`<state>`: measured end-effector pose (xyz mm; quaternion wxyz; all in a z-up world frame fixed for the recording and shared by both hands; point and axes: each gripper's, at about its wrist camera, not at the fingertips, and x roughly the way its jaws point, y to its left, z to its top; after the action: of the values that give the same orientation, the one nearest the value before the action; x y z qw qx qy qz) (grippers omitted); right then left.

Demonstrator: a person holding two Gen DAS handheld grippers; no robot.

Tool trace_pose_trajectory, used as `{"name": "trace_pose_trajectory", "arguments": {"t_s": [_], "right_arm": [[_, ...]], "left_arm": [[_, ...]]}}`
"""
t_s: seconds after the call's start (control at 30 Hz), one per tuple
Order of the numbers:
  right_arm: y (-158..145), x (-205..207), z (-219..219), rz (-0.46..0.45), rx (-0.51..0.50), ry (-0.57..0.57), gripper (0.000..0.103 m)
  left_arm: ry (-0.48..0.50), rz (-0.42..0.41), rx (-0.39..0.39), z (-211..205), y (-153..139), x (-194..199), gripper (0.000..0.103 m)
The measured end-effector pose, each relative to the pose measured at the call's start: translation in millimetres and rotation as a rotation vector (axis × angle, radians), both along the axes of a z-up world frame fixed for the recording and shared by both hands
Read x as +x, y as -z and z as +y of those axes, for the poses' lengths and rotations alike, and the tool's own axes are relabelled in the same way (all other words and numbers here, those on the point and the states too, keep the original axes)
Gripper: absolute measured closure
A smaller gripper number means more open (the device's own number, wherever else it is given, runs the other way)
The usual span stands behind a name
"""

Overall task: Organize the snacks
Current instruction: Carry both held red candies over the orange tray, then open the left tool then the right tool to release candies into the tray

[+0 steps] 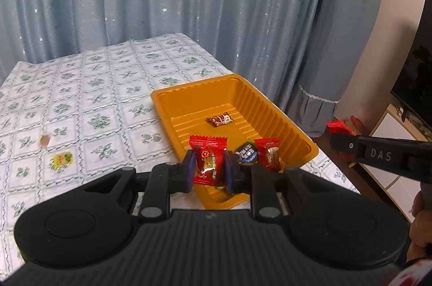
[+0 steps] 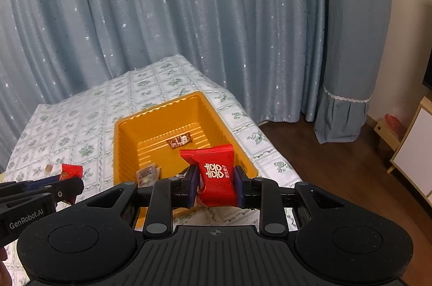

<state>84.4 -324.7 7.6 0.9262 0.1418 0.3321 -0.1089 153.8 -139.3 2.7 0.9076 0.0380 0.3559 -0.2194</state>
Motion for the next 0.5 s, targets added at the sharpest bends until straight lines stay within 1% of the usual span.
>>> {"name": "trace_pose_trajectory", "arguments": {"t_s": [0.2,0.5], "right_arm": [[9,17,-16,-0.001,0.026,0.01,0.075],[23,37,-29,-0.002,0.049,0.017,0.075]], "left_arm": [[0.034,0.018,0.021,-18,17,23,0.083],[0.082,0.04,0.026,-43,49,57,0.083]]}}
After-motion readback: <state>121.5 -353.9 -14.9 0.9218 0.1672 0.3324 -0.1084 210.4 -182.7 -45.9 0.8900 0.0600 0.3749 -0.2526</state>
